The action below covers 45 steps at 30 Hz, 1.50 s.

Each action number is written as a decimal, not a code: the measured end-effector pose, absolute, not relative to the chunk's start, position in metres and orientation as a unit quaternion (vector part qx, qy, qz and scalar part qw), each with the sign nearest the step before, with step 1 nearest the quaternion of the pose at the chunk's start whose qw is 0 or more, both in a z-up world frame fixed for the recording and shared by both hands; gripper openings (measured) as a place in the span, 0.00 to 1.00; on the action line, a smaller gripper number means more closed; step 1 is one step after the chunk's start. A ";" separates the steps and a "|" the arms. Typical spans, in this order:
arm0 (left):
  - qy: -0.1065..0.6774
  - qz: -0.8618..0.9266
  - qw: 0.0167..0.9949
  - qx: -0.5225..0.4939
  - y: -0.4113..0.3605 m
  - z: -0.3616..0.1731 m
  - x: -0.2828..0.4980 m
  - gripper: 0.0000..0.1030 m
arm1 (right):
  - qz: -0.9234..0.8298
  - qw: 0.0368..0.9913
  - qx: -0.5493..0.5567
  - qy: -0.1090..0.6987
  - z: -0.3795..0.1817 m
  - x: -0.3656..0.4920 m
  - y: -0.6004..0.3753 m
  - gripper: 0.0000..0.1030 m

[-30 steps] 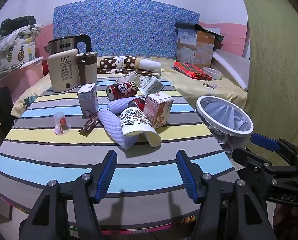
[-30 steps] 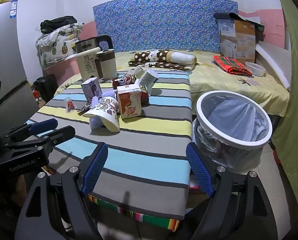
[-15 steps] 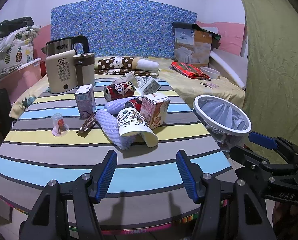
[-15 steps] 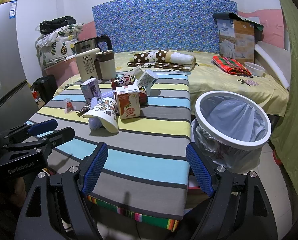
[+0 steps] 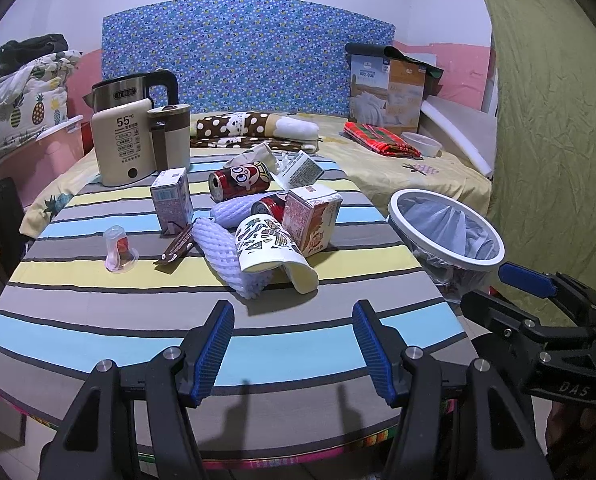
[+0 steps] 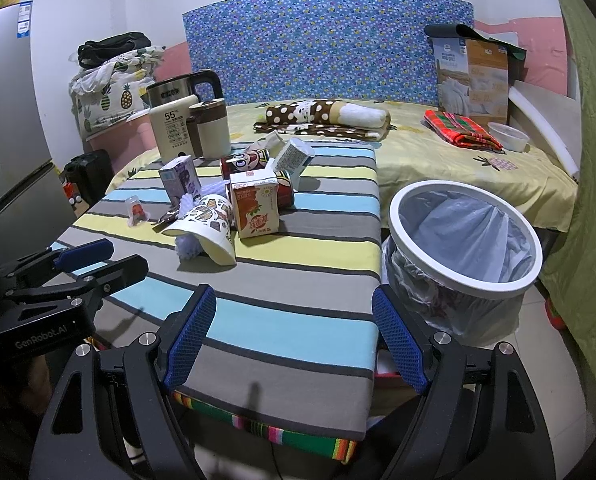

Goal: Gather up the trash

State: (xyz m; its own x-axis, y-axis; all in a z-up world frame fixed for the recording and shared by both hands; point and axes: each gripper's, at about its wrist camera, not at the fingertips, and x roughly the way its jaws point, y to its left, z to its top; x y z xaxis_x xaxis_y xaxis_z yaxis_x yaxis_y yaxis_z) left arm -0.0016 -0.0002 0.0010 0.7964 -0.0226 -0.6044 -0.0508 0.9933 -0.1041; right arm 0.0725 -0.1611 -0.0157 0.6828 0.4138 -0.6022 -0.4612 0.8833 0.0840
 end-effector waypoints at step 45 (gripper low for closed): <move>0.321 0.006 0.945 -0.053 -0.004 0.000 -0.001 0.59 | 0.235 0.917 -0.036 0.320 -0.017 0.073 -0.162 0.79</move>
State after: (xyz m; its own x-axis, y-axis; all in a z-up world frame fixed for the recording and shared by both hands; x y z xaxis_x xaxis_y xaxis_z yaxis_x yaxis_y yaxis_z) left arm -0.0006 -0.0038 0.0004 0.7934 -0.0223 -0.6083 -0.0459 0.9943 -0.0963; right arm 0.0734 -0.1620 -0.0173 0.6850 0.4078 -0.6037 -0.4543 0.8869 0.0836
